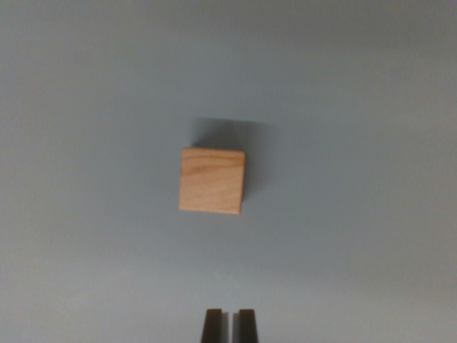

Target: Push wooden cube

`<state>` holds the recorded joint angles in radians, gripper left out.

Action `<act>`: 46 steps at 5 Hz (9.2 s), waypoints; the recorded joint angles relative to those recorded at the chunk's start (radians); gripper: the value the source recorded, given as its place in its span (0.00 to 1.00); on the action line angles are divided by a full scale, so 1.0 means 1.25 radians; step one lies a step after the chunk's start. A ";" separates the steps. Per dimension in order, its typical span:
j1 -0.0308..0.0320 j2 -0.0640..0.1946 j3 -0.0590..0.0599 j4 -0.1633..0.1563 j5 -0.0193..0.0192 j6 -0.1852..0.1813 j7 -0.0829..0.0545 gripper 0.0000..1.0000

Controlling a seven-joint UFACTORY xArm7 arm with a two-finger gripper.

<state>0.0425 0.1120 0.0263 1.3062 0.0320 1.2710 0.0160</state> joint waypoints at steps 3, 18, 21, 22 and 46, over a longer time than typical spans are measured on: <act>0.0049 0.026 0.004 -0.052 0.0021 -0.075 0.004 0.00; 0.0207 0.109 0.017 -0.219 0.0091 -0.319 0.018 0.00; 0.0241 0.127 0.019 -0.254 0.0106 -0.370 0.021 0.00; 0.0241 0.127 0.019 -0.254 0.0106 -0.370 0.021 0.00; 0.0273 0.178 0.021 -0.244 0.0105 -0.409 0.023 1.00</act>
<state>0.0766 0.3339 0.0526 1.0012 0.0452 0.7594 0.0448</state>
